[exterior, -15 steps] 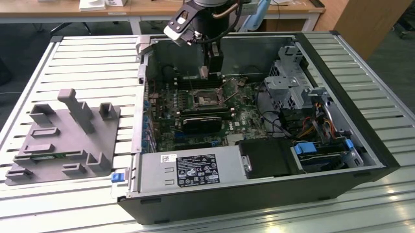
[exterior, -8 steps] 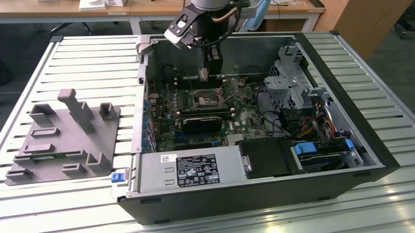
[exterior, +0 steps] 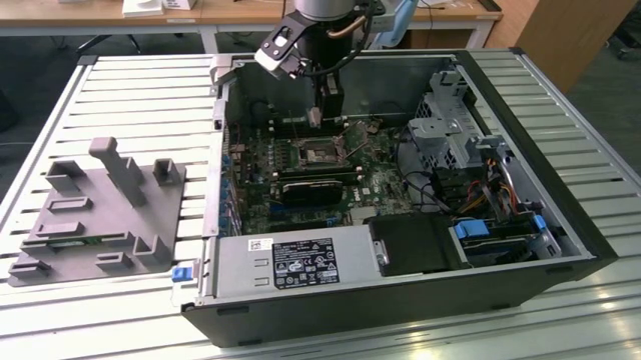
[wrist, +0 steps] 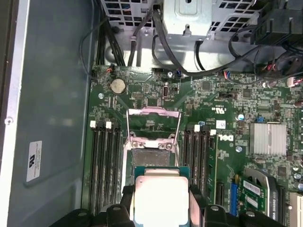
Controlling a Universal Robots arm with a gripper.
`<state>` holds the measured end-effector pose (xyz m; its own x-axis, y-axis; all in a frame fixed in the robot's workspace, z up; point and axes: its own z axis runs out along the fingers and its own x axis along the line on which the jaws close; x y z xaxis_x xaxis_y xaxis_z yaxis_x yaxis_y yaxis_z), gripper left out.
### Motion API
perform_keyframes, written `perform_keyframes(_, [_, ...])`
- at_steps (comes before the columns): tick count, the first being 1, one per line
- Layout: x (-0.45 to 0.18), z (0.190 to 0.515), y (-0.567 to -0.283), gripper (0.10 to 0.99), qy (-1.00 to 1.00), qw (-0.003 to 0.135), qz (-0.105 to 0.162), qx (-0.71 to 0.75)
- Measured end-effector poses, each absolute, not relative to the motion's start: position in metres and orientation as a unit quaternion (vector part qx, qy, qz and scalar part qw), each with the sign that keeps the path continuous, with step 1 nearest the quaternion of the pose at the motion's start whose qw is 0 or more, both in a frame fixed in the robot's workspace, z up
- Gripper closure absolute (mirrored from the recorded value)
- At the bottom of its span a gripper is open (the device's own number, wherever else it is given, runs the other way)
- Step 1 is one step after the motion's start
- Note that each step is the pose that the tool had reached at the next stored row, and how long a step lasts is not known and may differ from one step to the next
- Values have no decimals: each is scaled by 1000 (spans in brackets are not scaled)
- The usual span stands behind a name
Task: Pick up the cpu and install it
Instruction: 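Place the cpu into insertion slot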
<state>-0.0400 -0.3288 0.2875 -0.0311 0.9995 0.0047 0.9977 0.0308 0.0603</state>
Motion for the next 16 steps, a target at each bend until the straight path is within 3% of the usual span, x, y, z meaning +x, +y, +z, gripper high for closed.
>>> perform_keyframes(16, [-40, 261, -327, 545, 721, 19, 23, 692])
